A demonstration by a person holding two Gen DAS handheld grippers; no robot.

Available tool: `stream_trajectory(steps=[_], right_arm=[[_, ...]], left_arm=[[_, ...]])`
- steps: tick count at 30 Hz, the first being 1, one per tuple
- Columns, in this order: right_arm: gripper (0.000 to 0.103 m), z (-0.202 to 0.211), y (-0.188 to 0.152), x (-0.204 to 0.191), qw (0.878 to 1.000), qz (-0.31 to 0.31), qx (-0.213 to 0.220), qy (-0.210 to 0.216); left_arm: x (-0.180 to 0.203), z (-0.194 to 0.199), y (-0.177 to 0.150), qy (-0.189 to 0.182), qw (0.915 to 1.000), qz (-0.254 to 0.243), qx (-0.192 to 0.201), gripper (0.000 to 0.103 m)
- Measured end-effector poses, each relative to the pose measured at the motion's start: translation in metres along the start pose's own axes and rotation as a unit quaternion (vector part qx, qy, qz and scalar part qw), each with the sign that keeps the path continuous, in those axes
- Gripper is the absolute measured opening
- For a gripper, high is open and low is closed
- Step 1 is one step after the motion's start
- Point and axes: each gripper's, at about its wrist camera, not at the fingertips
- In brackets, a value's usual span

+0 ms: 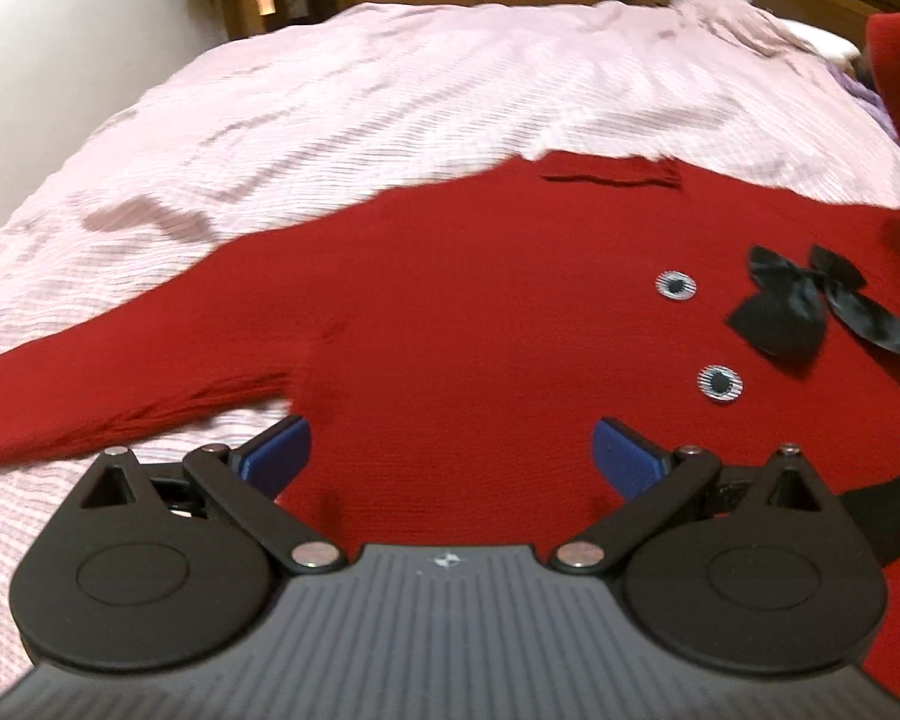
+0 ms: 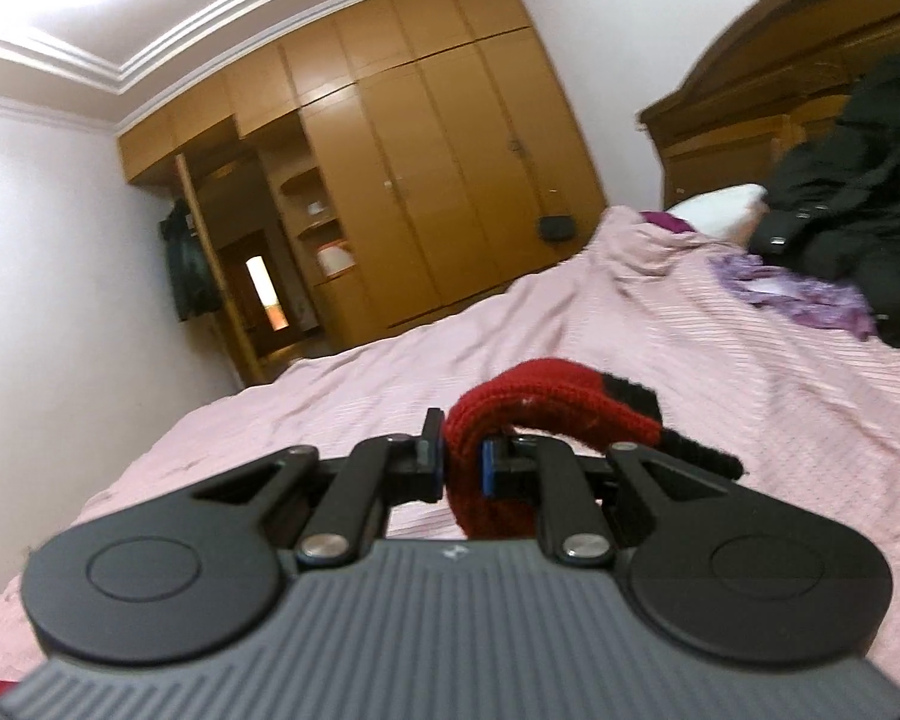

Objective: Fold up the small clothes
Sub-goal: 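Lift the held sleeve with the right gripper and carry it across the body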

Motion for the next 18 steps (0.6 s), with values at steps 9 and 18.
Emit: stream_trajectory(steps=[9, 18], right_arm=[[0.014, -0.017, -0.058, -0.083, 0.997, 0.004, -0.038, 0.061], [0.016, -0.025, -0.161, -0.132, 0.972, 0.036, -0.212, 0.097]], left_arm=[[-0.053, 0.012, -0.008, 0.034, 0.9984, 0.045, 0.006, 0.103], [-0.086, 0.007, -0.025, 0.046, 0.9955, 0.083, -0.008, 0.103]])
Point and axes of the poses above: each gripper's, at about its wrist camera, not at the fingertips, and z roughly against the way its jaws point, x to its right, y to its top, and after that the axes turned 12 degrees about x, right-handed
